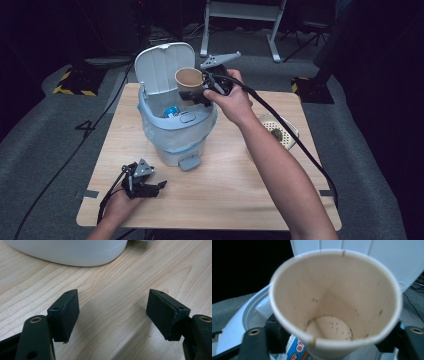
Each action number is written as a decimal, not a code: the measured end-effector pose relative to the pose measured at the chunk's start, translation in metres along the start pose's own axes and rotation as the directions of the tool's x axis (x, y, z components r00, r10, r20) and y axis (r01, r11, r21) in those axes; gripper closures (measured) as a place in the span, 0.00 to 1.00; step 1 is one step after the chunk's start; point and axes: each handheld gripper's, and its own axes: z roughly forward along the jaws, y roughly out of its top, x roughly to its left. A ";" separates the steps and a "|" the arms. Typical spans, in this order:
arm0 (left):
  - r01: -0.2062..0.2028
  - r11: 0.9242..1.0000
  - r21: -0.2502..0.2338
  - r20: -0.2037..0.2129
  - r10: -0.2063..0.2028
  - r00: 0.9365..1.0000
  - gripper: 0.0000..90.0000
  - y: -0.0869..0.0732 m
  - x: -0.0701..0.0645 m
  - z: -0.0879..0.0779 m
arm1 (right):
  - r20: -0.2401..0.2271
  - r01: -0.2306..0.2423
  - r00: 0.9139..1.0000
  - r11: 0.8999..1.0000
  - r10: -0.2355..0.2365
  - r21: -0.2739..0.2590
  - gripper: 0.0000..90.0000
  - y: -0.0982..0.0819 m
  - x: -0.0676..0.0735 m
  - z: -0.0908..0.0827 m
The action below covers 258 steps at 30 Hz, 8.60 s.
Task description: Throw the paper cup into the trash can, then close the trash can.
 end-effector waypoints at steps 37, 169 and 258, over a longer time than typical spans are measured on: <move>-0.004 1.000 0.001 0.002 0.004 1.000 0.31 -0.001 0.001 -0.002 | 0.132 0.103 0.987 0.994 -0.096 -0.045 0.22 -0.010 0.010 -0.118; 0.091 0.941 -0.326 0.193 -0.028 0.981 0.59 0.028 0.017 -0.083 | 0.460 -0.313 0.862 0.938 0.215 0.149 0.16 -0.382 0.008 -0.182; 0.114 0.890 -0.442 0.100 -0.078 0.992 1.00 0.235 0.135 -0.163 | 0.457 -0.313 0.863 0.938 0.215 0.148 0.17 -0.382 0.008 -0.182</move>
